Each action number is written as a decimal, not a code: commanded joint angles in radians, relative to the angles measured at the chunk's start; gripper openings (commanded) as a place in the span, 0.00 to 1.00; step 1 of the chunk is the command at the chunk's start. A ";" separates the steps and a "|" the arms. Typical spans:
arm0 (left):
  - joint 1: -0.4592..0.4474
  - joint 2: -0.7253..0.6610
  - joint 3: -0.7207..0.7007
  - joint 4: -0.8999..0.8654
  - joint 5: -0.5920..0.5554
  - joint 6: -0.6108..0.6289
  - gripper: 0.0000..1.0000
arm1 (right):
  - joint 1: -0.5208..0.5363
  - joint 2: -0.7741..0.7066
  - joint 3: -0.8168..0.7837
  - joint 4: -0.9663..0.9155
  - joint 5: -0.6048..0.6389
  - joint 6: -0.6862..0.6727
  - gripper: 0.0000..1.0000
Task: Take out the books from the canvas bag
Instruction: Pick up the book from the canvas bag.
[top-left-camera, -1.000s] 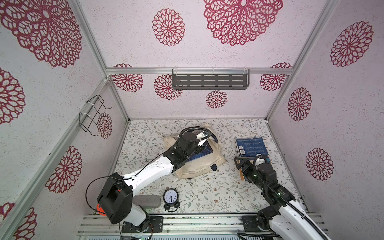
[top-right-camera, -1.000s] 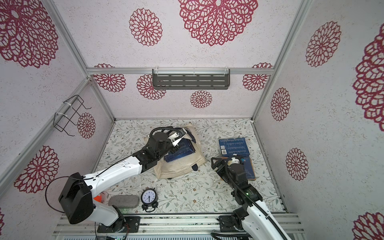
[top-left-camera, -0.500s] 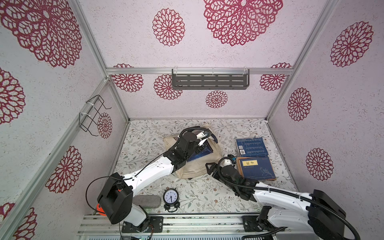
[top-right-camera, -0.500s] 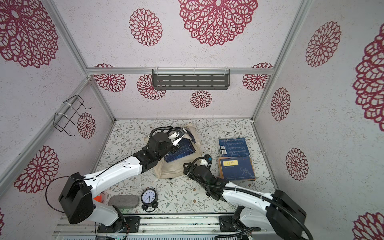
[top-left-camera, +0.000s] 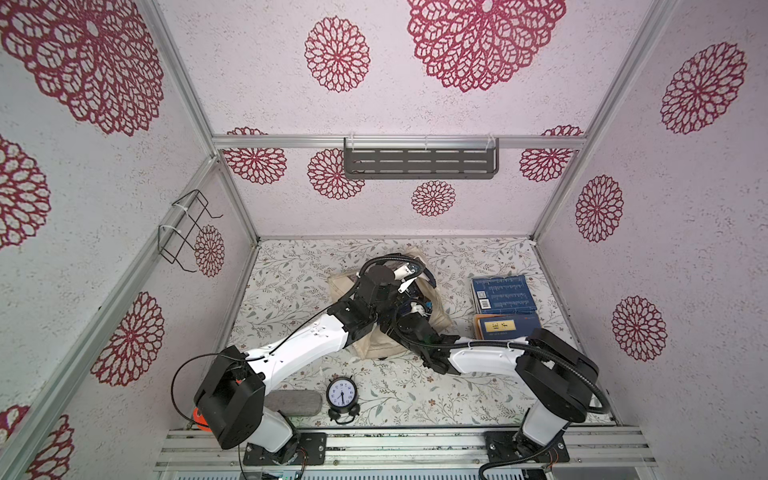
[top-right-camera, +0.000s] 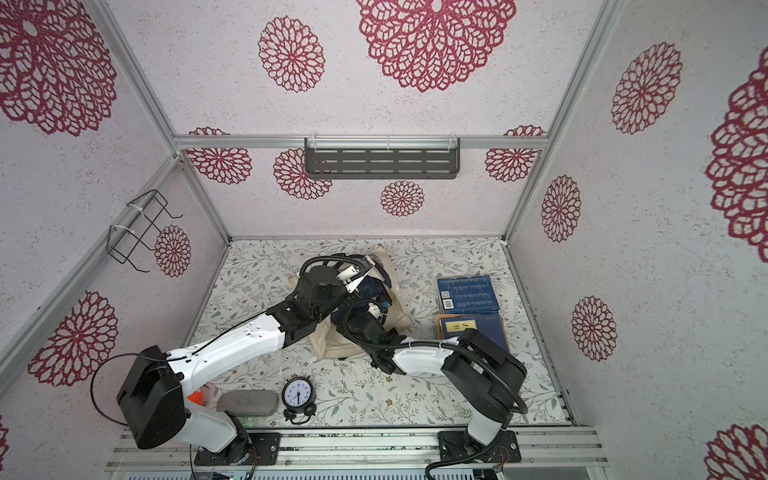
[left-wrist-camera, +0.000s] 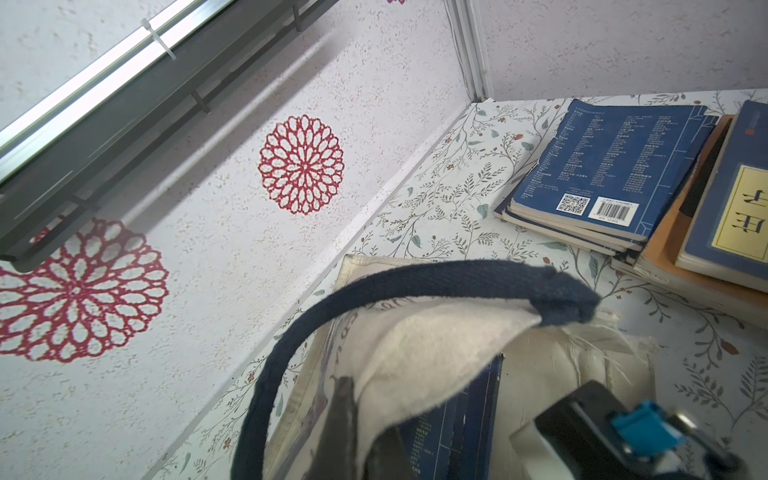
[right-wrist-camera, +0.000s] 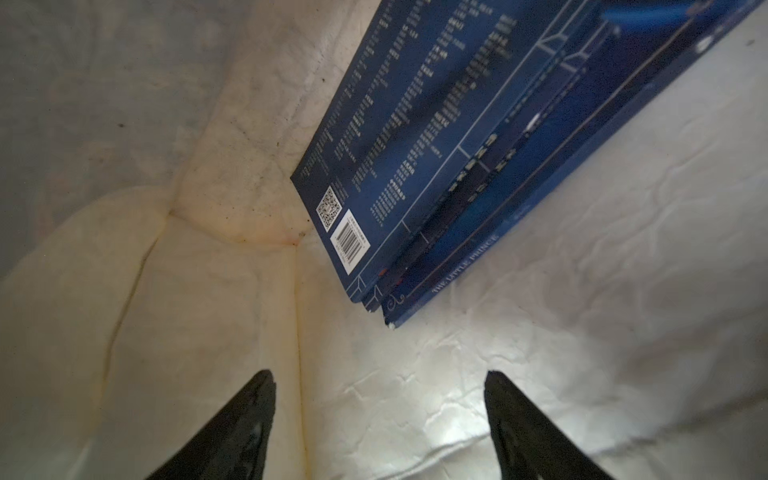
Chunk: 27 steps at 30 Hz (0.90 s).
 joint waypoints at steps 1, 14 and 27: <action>-0.028 -0.058 0.004 0.113 0.022 0.007 0.00 | -0.017 0.042 0.049 0.028 0.005 0.036 0.78; -0.053 -0.100 -0.028 0.135 0.054 0.042 0.00 | -0.114 0.210 0.174 0.044 -0.019 0.074 0.70; -0.096 -0.158 -0.101 0.264 0.004 0.171 0.00 | -0.109 0.243 0.119 0.173 0.029 0.077 0.68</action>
